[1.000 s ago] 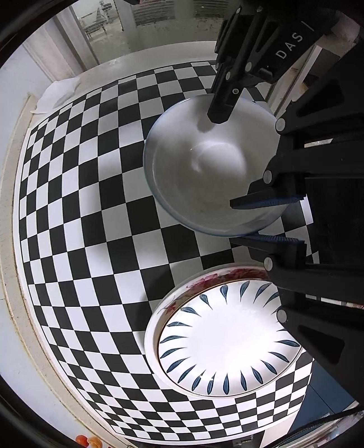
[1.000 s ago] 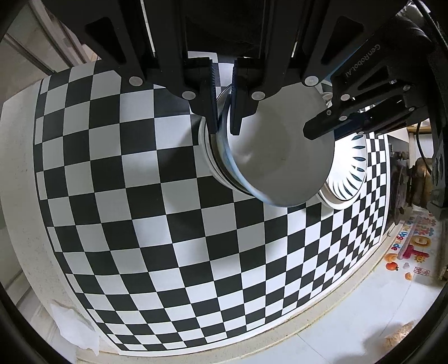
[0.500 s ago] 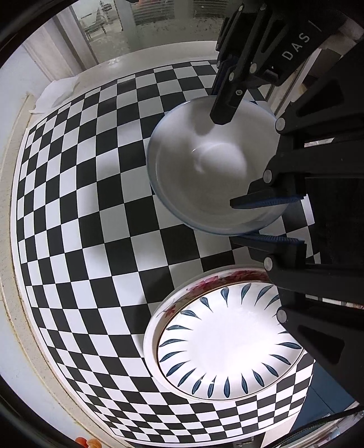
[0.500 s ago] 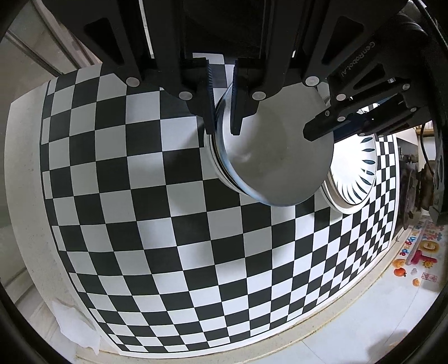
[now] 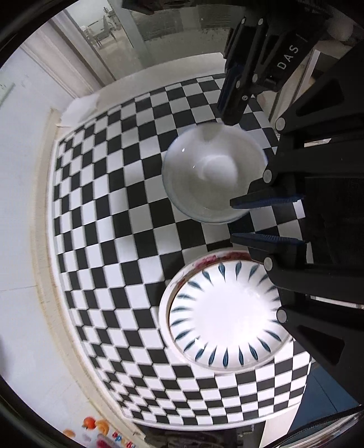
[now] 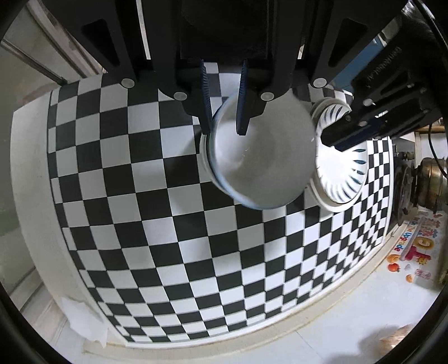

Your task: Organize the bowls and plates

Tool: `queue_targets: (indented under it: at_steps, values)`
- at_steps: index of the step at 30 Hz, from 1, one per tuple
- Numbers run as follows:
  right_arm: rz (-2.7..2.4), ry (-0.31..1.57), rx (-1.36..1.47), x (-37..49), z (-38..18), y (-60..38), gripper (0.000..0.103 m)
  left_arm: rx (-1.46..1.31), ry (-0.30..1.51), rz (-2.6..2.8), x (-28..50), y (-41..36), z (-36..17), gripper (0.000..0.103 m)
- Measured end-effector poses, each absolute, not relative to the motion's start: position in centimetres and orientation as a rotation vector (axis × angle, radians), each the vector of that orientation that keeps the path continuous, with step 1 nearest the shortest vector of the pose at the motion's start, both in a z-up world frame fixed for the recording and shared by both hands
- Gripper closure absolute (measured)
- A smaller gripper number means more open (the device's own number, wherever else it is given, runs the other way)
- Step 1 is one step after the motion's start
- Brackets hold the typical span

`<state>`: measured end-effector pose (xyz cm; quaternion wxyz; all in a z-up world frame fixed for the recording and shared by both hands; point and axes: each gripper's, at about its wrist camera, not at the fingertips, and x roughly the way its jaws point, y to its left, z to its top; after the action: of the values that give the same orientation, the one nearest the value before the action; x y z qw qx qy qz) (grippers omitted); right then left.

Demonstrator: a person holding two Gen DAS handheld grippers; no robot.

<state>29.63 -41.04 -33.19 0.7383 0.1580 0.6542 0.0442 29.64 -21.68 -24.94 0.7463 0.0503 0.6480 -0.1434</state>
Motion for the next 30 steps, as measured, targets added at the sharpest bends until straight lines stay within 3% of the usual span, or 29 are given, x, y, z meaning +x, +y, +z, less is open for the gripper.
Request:
queue_targets:
  at_steps: [3, 6, 9, 11, 13, 15, 17, 30]
  values:
    - [0.104, 1.399, 0.334, 28.1, -31.0, -40.9, 0.082, 0.122, 1.345, -0.301, 28.1, -20.9, -22.7, 0.087]
    - [0.094, 1.351, 0.301, 26.5, -28.4, -40.6, 0.068, 0.108, 1.291, -0.293, 26.8, -20.2, -20.9, 0.075]
    - [0.080, 1.295, 0.252, 24.8, -25.7, -40.0, 0.052, 0.093, 1.250, -0.284, 25.7, -19.5, -19.3, 0.071]
    - [0.081, 1.270, 0.238, 23.9, -24.3, -39.7, 0.034, 0.098, 1.223, -0.278, 24.9, -19.2, -18.2, 0.069]
    - [0.083, 1.246, 0.226, 22.8, -22.9, -39.4, 0.025, 0.106, 1.190, -0.281, 24.1, -19.2, -17.1, 0.060]
    - [0.069, 1.227, 0.207, 21.8, -21.7, -39.2, 0.023, 0.112, 1.159, -0.284, 23.3, -19.2, -16.2, 0.036]
    - [0.060, 1.207, 0.186, 20.9, -20.7, -38.9, 0.020, 0.117, 1.121, -0.289, 22.4, -19.2, -15.0, 0.030]
    - [0.036, 1.073, 0.195, 15.9, -14.6, -39.1, 0.016, 0.119, 1.035, -0.283, 18.5, -18.3, -10.9, 0.029]
